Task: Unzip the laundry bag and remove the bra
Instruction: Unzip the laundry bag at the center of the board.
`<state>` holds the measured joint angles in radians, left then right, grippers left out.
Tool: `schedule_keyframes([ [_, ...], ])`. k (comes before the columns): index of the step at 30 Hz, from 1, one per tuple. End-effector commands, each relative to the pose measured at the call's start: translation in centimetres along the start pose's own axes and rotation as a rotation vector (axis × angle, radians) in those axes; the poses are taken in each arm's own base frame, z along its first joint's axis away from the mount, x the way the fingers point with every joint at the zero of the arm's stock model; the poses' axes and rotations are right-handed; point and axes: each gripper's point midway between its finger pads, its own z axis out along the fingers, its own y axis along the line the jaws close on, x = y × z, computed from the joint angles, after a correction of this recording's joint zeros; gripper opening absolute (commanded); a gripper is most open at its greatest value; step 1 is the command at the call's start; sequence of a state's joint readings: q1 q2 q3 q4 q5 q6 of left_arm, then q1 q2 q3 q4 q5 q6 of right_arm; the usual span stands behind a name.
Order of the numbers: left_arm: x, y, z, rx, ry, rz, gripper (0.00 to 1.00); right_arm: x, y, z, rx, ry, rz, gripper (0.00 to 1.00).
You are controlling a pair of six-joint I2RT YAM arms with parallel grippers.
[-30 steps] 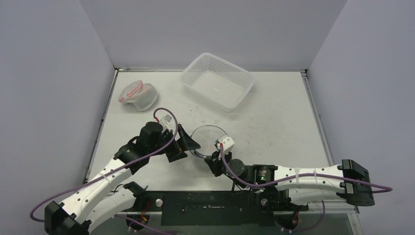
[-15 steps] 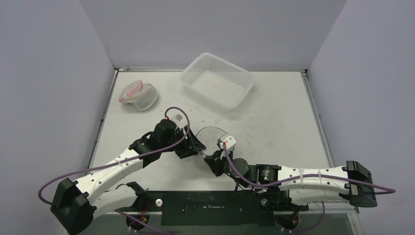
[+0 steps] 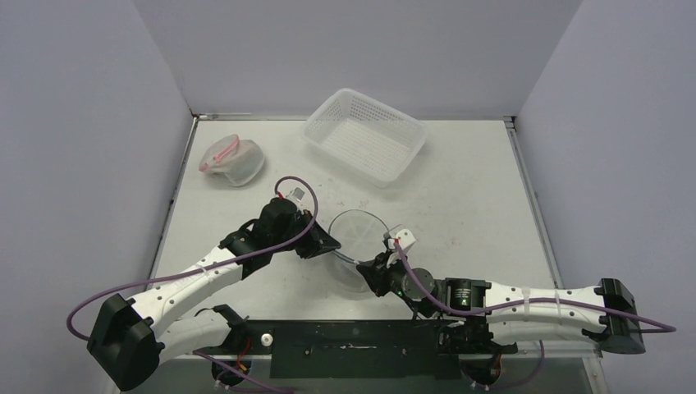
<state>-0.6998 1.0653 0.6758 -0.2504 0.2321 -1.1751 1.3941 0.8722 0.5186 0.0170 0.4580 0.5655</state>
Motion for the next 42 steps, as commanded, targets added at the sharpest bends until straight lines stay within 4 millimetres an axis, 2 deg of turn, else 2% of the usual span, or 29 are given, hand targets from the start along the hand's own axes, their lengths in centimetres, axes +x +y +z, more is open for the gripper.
schedule_keyframes([
  [1,-2.1,-1.3,-0.2,0.03,-0.09,0.007,0.0,-1.0,-1.0,-0.9,0.032,-0.055,0.052,0.05],
  [5,-2.1,-0.8,0.0,0.023,-0.092,0.001,0.0,-0.5,-2.1,-1.4,0.061,-0.048,0.057,0.05],
  [17,-2.1,-0.4,0.1,0.027,-0.101,-0.007,0.0,0.3,-3.4,-1.7,0.116,-0.042,0.071,0.05],
  [26,-2.1,-0.3,-0.1,0.042,-0.113,-0.01,0.0,0.1,-3.0,-1.7,0.104,-0.051,0.094,0.06],
  [28,-2.2,-0.3,-0.2,0.05,-0.123,-0.014,0.0,-0.5,-2.5,-1.9,0.085,-0.065,0.128,0.2],
  [29,-2.3,-0.3,-0.2,0.056,-0.134,-0.02,0.0,-0.8,-2.1,-2.0,0.066,-0.072,0.151,0.35],
  [31,-2.6,-0.4,-0.3,0.079,-0.162,-0.04,0.0,-1.7,-1.6,-2.2,0.047,-0.096,0.224,0.59],
  [33,-3.0,-0.8,-0.4,0.119,-0.197,-0.061,0.0,-2.3,-1.2,-2.4,0.034,-0.127,0.33,0.71],
  [35,-3.5,-1.1,-0.6,0.164,-0.239,-0.085,0.0,-2.3,-1.6,-2.3,0.048,-0.152,0.445,0.76],
  [38,-4.3,-1.3,-1.1,0.222,-0.32,-0.125,0.0,-1.3,-2.2,-1.8,0.059,-0.192,0.676,0.77],
  [42,-4.8,-0.9,-1.8,0.28,-0.41,-0.181,0.0,-0.2,-2.5,-0.8,0.055,-0.231,0.831,0.78],
])
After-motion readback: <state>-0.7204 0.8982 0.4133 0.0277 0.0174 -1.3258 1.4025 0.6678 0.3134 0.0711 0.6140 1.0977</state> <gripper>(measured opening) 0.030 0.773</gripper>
